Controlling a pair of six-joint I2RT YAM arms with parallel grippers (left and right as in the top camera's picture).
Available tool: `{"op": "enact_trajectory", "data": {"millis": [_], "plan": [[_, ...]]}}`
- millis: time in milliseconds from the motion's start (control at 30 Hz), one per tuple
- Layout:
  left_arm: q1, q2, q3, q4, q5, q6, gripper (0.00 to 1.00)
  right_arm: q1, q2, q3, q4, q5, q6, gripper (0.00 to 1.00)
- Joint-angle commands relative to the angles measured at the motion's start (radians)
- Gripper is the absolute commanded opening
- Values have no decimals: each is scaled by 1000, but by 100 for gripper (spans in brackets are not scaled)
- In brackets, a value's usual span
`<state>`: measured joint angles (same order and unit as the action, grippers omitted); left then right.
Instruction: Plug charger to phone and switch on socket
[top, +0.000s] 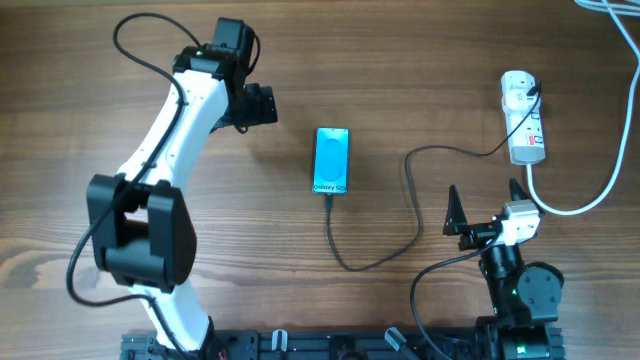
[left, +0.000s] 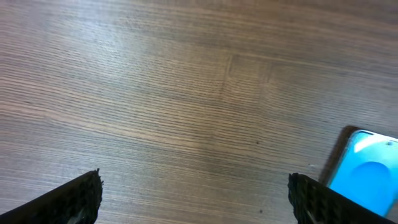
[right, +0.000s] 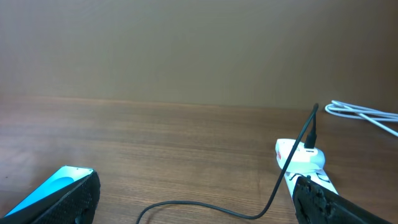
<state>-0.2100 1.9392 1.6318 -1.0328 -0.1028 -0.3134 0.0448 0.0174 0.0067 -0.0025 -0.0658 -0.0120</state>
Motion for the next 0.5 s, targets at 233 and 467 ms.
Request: {"op": "enact_trajectory", "data": {"millis": [233,467], "plan": [[5,-284,3,-158,24,-10,100,-4,-14,-2,3,10,14,100],[5,-442,-181,-120,50,-10,100,-4,-14,-2,3,10,14,100]]}}
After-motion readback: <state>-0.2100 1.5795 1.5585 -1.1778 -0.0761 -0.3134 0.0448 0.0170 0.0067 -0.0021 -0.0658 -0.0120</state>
